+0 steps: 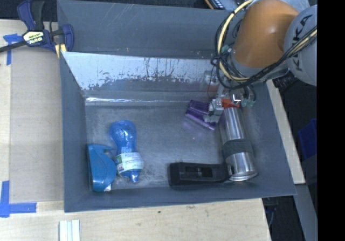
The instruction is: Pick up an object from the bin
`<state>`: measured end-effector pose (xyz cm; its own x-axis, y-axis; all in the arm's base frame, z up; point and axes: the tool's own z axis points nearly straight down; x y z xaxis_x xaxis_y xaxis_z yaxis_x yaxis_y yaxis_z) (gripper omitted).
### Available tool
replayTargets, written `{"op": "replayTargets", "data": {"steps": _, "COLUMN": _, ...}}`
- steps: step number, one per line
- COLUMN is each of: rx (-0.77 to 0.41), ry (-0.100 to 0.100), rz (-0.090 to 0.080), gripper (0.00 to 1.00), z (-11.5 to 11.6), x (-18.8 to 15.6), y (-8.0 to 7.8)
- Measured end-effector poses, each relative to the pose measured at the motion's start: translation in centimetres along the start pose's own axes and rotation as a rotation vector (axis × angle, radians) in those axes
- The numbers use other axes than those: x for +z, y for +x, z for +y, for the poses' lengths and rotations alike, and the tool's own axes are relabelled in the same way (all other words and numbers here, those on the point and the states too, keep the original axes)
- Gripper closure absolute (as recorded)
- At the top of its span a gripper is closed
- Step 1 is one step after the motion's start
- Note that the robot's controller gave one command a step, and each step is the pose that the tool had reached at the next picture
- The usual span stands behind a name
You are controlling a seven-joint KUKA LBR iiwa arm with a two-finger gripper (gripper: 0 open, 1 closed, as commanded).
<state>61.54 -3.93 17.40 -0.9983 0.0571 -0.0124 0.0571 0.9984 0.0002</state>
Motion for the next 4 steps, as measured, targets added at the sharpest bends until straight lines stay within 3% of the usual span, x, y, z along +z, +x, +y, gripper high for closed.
{"op": "replayTargets", "data": {"steps": 1, "rx": 0.001, "ry": 0.000, "rz": -0.001, "gripper": 0.00, "z": -0.2, "x": 0.6, "y": 0.0}}
{"op": "replayTargets", "data": {"steps": 2, "rx": -0.094, "ry": 0.001, "rz": -0.005, "gripper": 0.00, "z": -6.3, "x": 1.9, "y": -0.9}}
{"op": "replayTargets", "data": {"steps": 3, "rx": 0.143, "ry": 0.000, "rz": -0.004, "gripper": 1.00, "z": -3.2, "x": 9.1, "y": 2.7}}
{"op": "replayTargets", "data": {"steps": 4, "rx": 0.143, "ry": 0.000, "rz": -0.004, "gripper": 1.00, "z": -3.2, "x": 9.1, "y": 2.7}}
